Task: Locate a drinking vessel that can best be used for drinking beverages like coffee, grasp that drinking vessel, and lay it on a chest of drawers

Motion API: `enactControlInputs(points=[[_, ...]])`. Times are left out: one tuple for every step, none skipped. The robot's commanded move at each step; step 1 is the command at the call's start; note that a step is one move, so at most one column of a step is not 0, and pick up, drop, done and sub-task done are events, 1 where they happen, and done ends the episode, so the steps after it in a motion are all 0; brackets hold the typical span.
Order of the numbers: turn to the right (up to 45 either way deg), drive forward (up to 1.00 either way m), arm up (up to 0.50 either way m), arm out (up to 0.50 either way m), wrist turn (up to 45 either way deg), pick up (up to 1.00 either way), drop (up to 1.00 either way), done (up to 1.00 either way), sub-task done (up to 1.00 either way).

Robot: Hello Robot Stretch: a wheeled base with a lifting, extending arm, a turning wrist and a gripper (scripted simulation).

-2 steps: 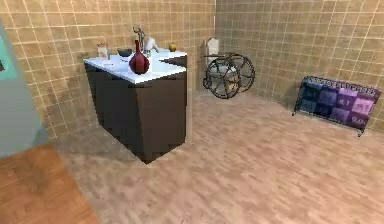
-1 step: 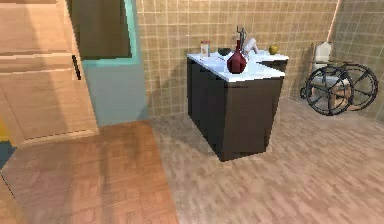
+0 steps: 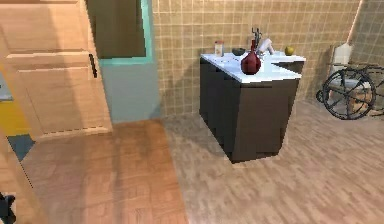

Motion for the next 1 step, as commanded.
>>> enactControlInputs(points=[[0.0,0.4,0.0,0.0,0.0,0.0,0.0,0.0,0.0]])
